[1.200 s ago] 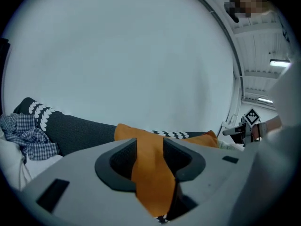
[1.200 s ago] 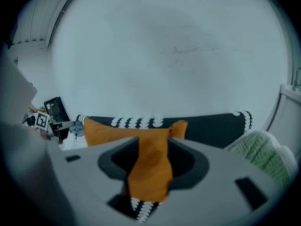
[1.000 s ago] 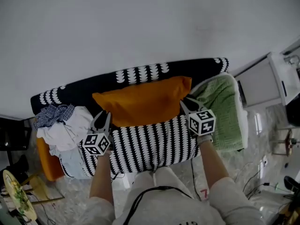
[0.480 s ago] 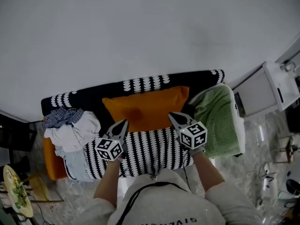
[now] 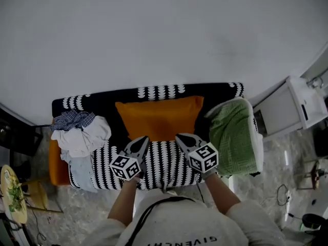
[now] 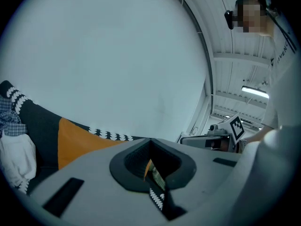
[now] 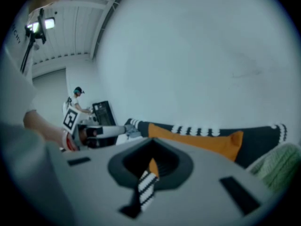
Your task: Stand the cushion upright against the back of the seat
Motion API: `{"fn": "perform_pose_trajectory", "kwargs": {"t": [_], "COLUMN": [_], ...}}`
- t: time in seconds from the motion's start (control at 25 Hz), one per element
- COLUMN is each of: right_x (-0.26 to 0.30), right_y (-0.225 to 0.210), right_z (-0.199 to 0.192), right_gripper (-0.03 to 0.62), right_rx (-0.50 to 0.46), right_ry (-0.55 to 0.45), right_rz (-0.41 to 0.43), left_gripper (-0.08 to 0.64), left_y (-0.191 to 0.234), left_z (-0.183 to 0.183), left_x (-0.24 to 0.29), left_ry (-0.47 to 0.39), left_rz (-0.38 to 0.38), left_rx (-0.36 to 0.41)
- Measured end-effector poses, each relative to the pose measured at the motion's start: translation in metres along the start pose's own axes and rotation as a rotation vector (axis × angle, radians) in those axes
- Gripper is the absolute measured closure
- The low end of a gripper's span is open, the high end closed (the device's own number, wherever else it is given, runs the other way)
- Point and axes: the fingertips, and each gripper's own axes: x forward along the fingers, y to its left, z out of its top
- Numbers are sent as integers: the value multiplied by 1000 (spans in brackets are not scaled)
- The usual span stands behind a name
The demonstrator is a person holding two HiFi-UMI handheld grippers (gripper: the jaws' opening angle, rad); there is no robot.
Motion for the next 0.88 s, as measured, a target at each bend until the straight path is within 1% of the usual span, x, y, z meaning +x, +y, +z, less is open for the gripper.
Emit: {"fn": "perform_pose_trajectory", "kwargs": {"t": [0.28, 0.48, 0.56, 0.72, 0.88], "right_x": [-28, -54, -64, -83, -96], "right_y": [28, 42, 47, 55, 61], "right_z": [-13, -19, -22, -29, -22], "right_gripper": [575, 575, 575, 575, 575], "right_rx": [-25, -31, -28, -24, -25], "right_ry": [-18, -50, -65, -92, -135], "right_rz": [47, 44, 36, 7, -6], "left_gripper": [535, 535, 535, 535, 535], "left_y": [-50, -75, -81, -89, -103], "left_z": [-21, -33, -33, -24, -9], "left_x": [-18, -33, -40, -58, -66], "left_ry": [-2, -14, -30, -94, -138], "left_rz": [-21, -9, 13, 102, 108], "left_rx": [19, 23, 32, 103, 123]}}
